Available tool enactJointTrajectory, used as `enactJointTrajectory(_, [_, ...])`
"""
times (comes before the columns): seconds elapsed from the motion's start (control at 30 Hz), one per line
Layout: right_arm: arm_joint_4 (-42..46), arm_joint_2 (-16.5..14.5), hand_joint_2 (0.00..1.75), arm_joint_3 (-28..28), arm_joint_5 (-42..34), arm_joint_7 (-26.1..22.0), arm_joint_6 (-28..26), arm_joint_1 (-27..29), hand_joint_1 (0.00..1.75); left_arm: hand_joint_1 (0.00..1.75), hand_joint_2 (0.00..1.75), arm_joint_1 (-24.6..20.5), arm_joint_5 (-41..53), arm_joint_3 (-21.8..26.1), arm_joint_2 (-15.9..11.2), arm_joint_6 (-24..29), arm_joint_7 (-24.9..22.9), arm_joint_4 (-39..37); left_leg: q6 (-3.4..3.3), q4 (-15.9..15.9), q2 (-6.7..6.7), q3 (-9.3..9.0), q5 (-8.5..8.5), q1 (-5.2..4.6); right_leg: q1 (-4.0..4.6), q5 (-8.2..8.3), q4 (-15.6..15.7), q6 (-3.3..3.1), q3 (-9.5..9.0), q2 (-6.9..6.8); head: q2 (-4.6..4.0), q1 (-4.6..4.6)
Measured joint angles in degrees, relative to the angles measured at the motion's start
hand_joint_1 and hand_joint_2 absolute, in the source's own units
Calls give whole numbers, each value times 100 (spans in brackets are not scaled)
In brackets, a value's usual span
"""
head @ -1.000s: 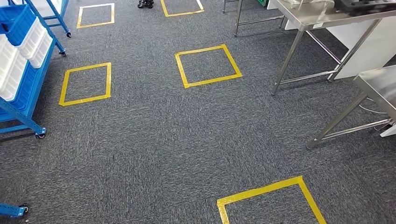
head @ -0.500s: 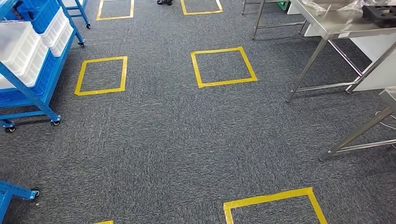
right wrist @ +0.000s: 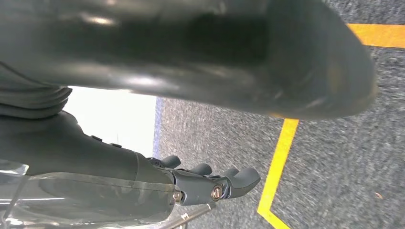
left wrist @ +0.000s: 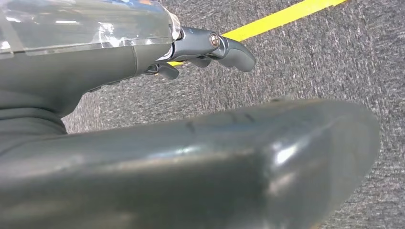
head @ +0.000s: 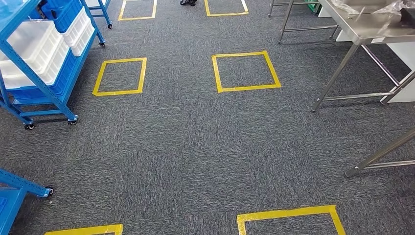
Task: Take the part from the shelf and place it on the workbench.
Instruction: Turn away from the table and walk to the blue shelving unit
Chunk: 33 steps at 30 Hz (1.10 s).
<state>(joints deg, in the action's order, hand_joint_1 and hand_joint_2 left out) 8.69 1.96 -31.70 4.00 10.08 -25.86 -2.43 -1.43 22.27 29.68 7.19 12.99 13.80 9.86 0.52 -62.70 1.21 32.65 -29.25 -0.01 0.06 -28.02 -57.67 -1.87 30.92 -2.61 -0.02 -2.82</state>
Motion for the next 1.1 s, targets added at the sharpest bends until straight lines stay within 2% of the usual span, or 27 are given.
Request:
enactJointTrajectory(0.03, [1, -1, 0, 0, -1, 0, -2, 0, 0, 0, 0, -11, 4, 0, 0, -6, -1, 0, -36, 328, 73, -154, 105, -21, 11, -7, -6, 21, -5, -29, 0, 1])
enactJointTrajectory(0.07, [1, -2, 0, -1, -2, 0, -3, 1, 0, 0, 0, -22, 9, 0, 0, -10, -2, 0, -69, 509, 128, -230, 141, -40, 17, -12, -11, 45, -6, -58, 0, 1])
enactJointTrajectory(0.13, [1, -7, 0, -2, -2, 0, -4, -5, 0, 0, 0, -25, 13, 0, 0, -15, -4, 0, -121, 572, 82, -228, 153, -60, 12, -14, -8, 102, -13, -123, 0, 2])
enactJointTrajectory(0.2, [2, -13, 0, -2, -2, -1, -4, -14, 0, 0, 0, -12, 14, 0, 2, -22, -7, 0, -178, 625, 12, -247, 205, -42, -4, -98, -103, 165, 11, -75, 0, 3])
enactJointTrajectory(0.27, [3, -15, 0, -1, -2, -1, -3, -10, 0, 0, 0, -13, 16, 0, 2, -25, -10, 0, -228, 667, -46, -256, 255, -24, -25, -414, -584, 215, 226, 103, 0, 4])
enactJointTrajectory(0.33, [2, -16, 0, -1, -2, -1, -1, 1, 0, 0, 0, -21, 21, 0, 0, -25, -14, 0, -245, 662, -114, -230, 266, -30, -40, -776, -1335, 237, 586, 210, 0, 4])
enactJointTrajectory(0.37, [2, -17, 0, -2, -2, 0, 2, 5, 0, 0, 0, -21, 22, 0, 0, -25, -17, 0, -245, 654, -155, -225, 266, -32, -46, -831, -1576, 243, 706, 223, 0, 4])
enactJointTrajectory(0.4, [2, -18, 0, -2, -2, 0, 4, 7, 0, 0, 0, -19, 24, 0, 0, -25, -21, 0, -241, 643, -200, -223, 264, -32, -52, -766, -1608, 246, 727, 228, 0, 4])
enactJointTrajectory(0.43, [3, -19, 0, -2, -2, 0, 6, 8, 0, 0, 0, -18, 23, 0, 0, -25, -26, 0, -233, 628, -248, -226, 259, -31, -62, -593, -1402, 246, 634, 237, 0, 4])
enactJointTrajectory(0.47, [3, -19, 0, -2, -1, 0, 7, 7, 0, 0, 0, -17, 22, 0, 1, -25, -31, 0, -219, 610, -296, -230, 249, -29, -76, -361, -1017, 242, 454, 267, 0, 4])
enactJointTrajectory(0.53, [2, -18, 0, -2, 6, -1, 4, 6, 0, 0, 0, -19, 19, 0, 1, -25, -34, 0, -178, 570, -371, -221, 226, -35, -86, -80, -307, 222, 122, 379, 0, 4])
enactJointTrajectory(0.57, [2, -19, 0, -2, 11, -4, 3, 2, 0, 0, 0, -21, 15, 0, 1, -22, -36, 0, -151, 555, -398, -210, 218, -38, -83, -37, -132, 206, 47, 415, 0, 4])
enactJointTrajectory(0.6, [2, -20, 0, -2, 16, -8, 2, -3, 0, 0, 0, -22, 12, 0, 1, -18, -37, 0, -122, 550, -419, -198, 215, -39, -72, -51, -86, 186, 32, 426, 0, 4])
enactJointTrajectory(0.67, [3, -24, 0, -2, 26, -15, 1, -18, 0, 0, 0, -16, 7, 0, 1, -7, -40, 0, -58, 545, -454, -185, 209, -30, -66, -27, -60, 121, 31, 365, 0, 4])
enactJointTrajectory(0.7, [3, -27, 0, -2, 30, -15, 0, -23, 0, 0, 0, -11, 6, 1, 1, -1, -40, 0, -29, 498, -429, -165, 171, -24, -68, -17, -43, 86, 23, 333, 0, 4])
enactJointTrajectory(0.77, [3, -31, 0, -2, 42, -15, -1, -24, 0, 0, 0, -10, 1, 2, 0, 9, -39, 0, 17, 121, -318, 0, -68, -16, -74, 1, -12, 18, 18, 262, 0, 2])
enactJointTrajectory(0.83, [2, -32, 0, -2, 60, -15, -2, -15, 0, 0, 0, -12, -11, 3, 1, 12, -34, 0, 45, -657, -217, 359, -463, 1, -51, -6, -13, -15, 27, 189, 0, 2])
enactJointTrajectory(0.87, [1, -32, 0, -3, 76, -15, -2, -11, 0, 0, 0, -8, -25, 5, 1, 14, -31, 0, 54, -1009, -198, 524, -598, 10, -40, -9, -15, -23, 28, 151, 0, 2])
enactJointTrajectory(0.9, [1, -32, 0, -7, 94, -17, -3, -10, 0, 0, 0, -1, -40, 10, 1, 19, -32, 0, 56, -1208, -185, 616, -638, 14, -30, -13, -16, -28, 27, 116, 0, 2])
enactJointTrajectory(0.93, [1, -32, 0, -14, 114, -23, -6, -11, 0, 0, 0, 6, -54, 16, 1, 27, -39, 0, 50, -1162, -173, 592, -552, 15, -24, -16, -17, -29, 22, 86, 0, 2])
enactJointTrajectory(0.97, [1, -32, 0, -27, 141, -34, -8, -15, 0, 0, 0, 12, -76, 26, -1, 46, -53, 0, 35, -875, -152, 450, -369, 14, -18, -21, -18, -29, 12, 57, 0, 2])
enactJointTrajectory(1.03, [2, -33, 0, -71, 211, -57, -6, -25, 0, 0, 0, 10, -125, 52, -4, 97, -82, 0, -15, -15, -25, 25, 10, -5, -1, -36, -23, -12, -9, 1, 0, 2])
enactJointTrajectory(1.07, [2, -34, 0, -101, 259, -64, 1, -29, 0, 0, 0, 3, -158, 73, -6, 124, -90, 0, -42, 309, 36, -124, 116, -24, 8, -44, -27, 9, -14, -24, 0, 2])
enactJointTrajectory(1.1, [3, -34, 0, -133, 303, -65, 8, -37, 0, 0, 0, -1, -191, 98, -6, 143, -89, 0, -64, 480, 79, -194, 152, -43, 15, -50, -31, 35, -16, -48, 0, 2])
